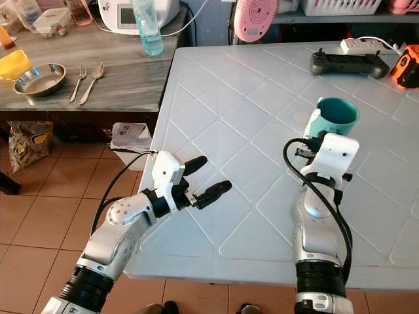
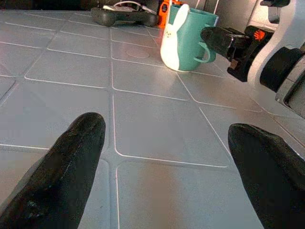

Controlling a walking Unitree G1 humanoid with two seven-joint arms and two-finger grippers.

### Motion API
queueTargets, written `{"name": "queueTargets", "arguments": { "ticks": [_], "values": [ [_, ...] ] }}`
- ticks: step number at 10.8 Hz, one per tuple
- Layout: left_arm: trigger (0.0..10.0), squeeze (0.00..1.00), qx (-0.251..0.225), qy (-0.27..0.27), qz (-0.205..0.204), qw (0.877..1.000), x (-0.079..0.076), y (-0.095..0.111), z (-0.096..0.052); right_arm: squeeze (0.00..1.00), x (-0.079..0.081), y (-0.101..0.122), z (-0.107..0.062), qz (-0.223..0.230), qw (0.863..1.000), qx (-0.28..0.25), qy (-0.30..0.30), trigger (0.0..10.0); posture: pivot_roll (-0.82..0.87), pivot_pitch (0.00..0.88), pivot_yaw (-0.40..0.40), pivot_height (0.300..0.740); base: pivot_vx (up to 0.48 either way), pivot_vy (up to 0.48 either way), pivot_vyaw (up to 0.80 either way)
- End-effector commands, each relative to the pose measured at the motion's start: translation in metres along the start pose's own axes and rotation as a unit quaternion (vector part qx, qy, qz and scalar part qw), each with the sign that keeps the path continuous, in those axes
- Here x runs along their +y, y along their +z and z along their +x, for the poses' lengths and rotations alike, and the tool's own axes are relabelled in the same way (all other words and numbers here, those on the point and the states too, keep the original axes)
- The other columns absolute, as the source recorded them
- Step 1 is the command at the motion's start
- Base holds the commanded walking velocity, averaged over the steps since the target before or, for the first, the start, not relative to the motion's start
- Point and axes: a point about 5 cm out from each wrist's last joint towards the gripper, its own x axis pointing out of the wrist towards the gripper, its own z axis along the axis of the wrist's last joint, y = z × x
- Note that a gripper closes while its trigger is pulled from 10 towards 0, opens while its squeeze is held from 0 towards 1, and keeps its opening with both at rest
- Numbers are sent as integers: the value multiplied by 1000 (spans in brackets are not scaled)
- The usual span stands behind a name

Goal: Setting the table

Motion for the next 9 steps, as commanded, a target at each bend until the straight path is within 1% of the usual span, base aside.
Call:
{"name": "queueTargets", "arguments": {
  "ticks": [1, 5, 6, 7, 9],
  "values": [
    [10000, 0, 7, -6, 5, 1000, -2, -3, -2, 0, -2, 1, 3, 5, 1000, -3, -8, 0, 39, 174, 80, 740, 0, 0, 0],
    [10000, 0, 9, -7, 5, 1000, -4, -4, -1, 0, -4, -3, -1, 17, 1000, 6, -13, 0, 36, 171, 81, 740, 0, 0, 0],
    [10000, 0, 8, -2, 6, 1000, -3, -5, 1, 0, -1, 2, -3, 27, 1000, -1, 2, 0, 28, 163, 74, 740, 0, 0, 0],
    [10000, 0, 2, 7, 6, 1000, -2, -4, 2, 0, 2, 5, -7, 29, 999, -6, 21, 0, 20, 152, 63, 740, 0, 0, 0],
    [10000, 0, -12, 28, 9, 999, 4, -1, 5, 0, 6, 12, -23, 15, 998, -20, 64, 0, 4, 132, 43, 740, 0, 0, 0]
  ]
}}
